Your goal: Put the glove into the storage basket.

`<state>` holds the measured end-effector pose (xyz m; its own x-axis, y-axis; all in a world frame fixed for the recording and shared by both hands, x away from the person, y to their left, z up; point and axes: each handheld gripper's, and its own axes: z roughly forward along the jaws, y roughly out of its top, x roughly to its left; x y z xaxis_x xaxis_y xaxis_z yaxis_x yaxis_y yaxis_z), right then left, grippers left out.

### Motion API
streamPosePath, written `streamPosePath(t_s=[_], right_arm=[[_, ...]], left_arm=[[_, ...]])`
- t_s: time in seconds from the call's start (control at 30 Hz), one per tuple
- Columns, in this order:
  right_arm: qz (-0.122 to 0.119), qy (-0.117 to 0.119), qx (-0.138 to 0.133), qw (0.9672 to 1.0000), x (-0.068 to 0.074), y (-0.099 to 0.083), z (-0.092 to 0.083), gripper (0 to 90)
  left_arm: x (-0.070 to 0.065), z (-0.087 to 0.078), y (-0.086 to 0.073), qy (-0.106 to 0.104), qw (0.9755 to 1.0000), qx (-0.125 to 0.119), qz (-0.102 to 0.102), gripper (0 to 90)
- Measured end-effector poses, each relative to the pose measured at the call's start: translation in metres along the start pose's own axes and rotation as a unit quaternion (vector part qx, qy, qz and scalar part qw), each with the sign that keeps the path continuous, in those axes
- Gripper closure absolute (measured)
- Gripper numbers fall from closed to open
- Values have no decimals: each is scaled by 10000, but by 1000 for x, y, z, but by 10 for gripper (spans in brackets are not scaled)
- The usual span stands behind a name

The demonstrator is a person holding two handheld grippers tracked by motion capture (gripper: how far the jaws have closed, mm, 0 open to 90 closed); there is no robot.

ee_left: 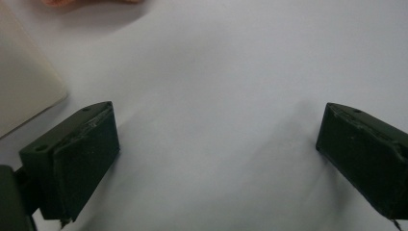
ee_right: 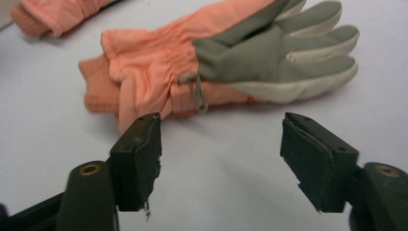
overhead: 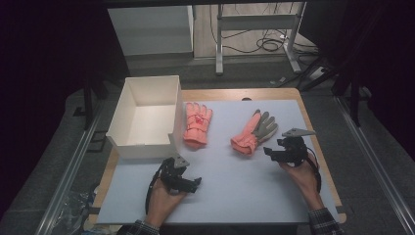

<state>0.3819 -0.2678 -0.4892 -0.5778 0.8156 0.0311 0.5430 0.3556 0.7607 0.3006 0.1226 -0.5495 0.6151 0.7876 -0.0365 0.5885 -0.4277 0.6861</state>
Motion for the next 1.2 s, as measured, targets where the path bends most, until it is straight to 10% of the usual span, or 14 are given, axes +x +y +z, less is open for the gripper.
streamPosePath(t_s=[0.37,0.9,1.2], right_arm=[[123,-17,-135,9998,-10,32,19,485],[399,-464,383,9974,-19,51,73,427],[353,-535,467,9969,-15,46,80,798]], left_arm=[[0,0,0,0,10000,0,2,11],[0,0,0,0,10000,-6,2,12],[0,0,0,0,10000,-8,0,11]])
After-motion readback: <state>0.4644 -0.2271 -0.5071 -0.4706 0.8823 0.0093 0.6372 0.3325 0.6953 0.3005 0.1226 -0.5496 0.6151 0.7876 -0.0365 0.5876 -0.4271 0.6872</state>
